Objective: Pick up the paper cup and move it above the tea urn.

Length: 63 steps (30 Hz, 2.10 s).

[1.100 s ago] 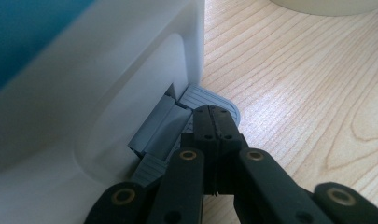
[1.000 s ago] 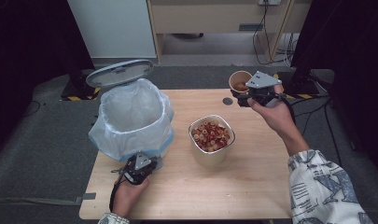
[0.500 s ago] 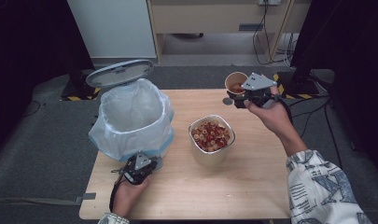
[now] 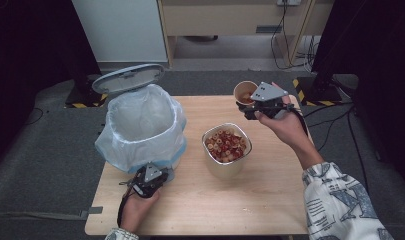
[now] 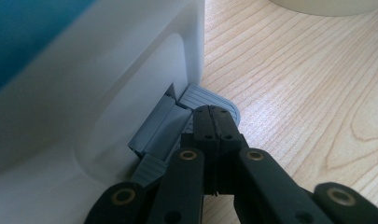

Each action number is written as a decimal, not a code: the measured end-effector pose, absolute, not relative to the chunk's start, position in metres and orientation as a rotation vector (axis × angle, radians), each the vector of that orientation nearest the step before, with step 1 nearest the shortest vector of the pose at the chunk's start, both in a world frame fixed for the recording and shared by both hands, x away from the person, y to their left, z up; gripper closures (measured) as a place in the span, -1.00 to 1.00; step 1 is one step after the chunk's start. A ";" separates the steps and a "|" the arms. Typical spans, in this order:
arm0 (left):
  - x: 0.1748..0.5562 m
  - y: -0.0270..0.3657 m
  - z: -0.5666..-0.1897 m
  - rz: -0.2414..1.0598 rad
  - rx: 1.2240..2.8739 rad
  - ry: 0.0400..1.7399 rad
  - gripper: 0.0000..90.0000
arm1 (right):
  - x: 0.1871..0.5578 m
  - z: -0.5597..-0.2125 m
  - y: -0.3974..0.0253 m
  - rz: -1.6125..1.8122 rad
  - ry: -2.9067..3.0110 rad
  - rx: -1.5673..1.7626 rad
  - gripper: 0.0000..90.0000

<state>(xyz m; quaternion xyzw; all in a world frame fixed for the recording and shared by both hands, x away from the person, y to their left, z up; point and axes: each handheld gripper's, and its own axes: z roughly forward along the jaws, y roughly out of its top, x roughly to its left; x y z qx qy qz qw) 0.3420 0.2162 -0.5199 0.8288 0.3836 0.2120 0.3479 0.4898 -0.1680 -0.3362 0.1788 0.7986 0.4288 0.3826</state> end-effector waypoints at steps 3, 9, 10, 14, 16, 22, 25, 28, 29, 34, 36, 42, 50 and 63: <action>0.342 0.216 -0.520 0.551 2.150 0.995 0.99 | 0.488 -0.338 -0.165 1.086 2.048 0.435 -0.37; 0.342 0.216 -0.520 0.549 2.149 0.995 0.99 | 0.483 -0.342 -0.161 1.055 2.060 0.384 -0.37; 0.342 0.216 -0.520 0.550 2.149 0.995 0.99 | 0.483 -0.342 -0.160 1.049 2.062 0.375 -0.37; 0.342 0.216 -0.520 0.550 2.150 0.995 0.99 | 0.479 -0.347 -0.156 1.021 2.066 0.339 -0.37; 0.342 0.216 -0.520 0.550 2.150 0.995 0.99 | 0.478 -0.350 -0.154 1.011 2.070 0.328 -0.37; 0.342 0.216 -0.520 0.550 2.150 0.995 0.99 | 0.476 -0.354 -0.151 0.994 2.070 0.296 -0.37; 0.342 0.216 -0.520 0.550 2.150 0.994 0.99 | 0.475 -0.355 -0.150 0.983 2.067 0.277 -0.37; 0.342 0.216 -0.520 0.550 2.150 0.994 0.99 | 0.476 -0.353 -0.151 0.977 2.060 0.261 -0.37; 0.342 0.216 -0.520 0.550 2.150 0.995 0.99 | 0.476 -0.352 -0.151 0.974 2.057 0.250 -0.37; 0.342 0.216 -0.520 0.549 2.149 0.995 0.99 | 0.475 -0.343 -0.154 0.975 2.036 0.229 -0.37; 0.342 0.216 -0.520 0.550 2.149 0.994 0.99 | 0.474 -0.340 -0.155 0.966 2.029 0.219 -0.37; 0.342 0.216 -0.520 0.550 2.150 0.995 0.99 | 0.473 -0.338 -0.158 0.915 2.017 0.198 -0.37; 0.342 0.216 -0.520 0.549 2.150 0.994 0.99 | 0.471 -0.337 -0.156 0.907 2.014 0.174 -0.37; 0.342 0.216 -0.520 0.550 2.150 0.993 0.99 | 0.469 -0.338 -0.153 0.896 2.013 0.147 -0.37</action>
